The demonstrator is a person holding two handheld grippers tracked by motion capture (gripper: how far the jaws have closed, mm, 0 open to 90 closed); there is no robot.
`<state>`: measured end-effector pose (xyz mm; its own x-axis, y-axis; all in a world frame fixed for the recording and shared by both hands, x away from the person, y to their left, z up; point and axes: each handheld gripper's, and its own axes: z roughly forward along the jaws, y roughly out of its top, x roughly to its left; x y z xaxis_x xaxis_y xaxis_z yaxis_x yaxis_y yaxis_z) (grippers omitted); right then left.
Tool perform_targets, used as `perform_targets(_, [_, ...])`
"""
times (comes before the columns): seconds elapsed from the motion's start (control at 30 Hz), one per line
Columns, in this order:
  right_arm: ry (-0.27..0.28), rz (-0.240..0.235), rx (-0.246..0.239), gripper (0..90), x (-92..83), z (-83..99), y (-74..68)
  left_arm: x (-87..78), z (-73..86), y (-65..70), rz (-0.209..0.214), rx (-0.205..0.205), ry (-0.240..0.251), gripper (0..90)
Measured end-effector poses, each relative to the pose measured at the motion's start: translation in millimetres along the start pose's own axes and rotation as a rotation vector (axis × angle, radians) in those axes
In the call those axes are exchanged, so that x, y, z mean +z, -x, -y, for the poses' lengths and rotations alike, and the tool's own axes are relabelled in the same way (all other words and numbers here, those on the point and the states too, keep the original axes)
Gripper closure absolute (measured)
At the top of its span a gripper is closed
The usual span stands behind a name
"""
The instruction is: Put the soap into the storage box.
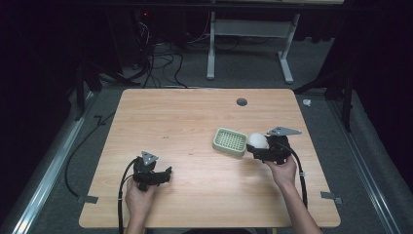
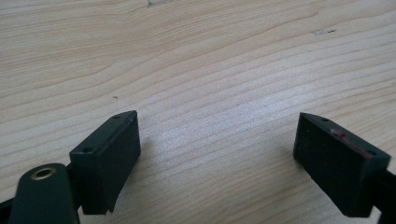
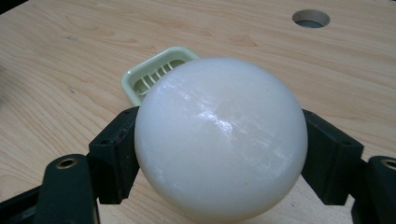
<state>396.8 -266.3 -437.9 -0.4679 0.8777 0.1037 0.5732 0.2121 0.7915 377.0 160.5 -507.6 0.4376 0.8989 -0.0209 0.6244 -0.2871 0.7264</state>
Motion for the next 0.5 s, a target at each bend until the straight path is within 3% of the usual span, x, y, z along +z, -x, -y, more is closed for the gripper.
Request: perform_targets(0.5, [-0.002, -0.029, -0.044, 24.8, 6.2, -13.6, -10.1, 0.0, 0.0, 0.0, 0.000, 0.000, 0.000, 15.3])
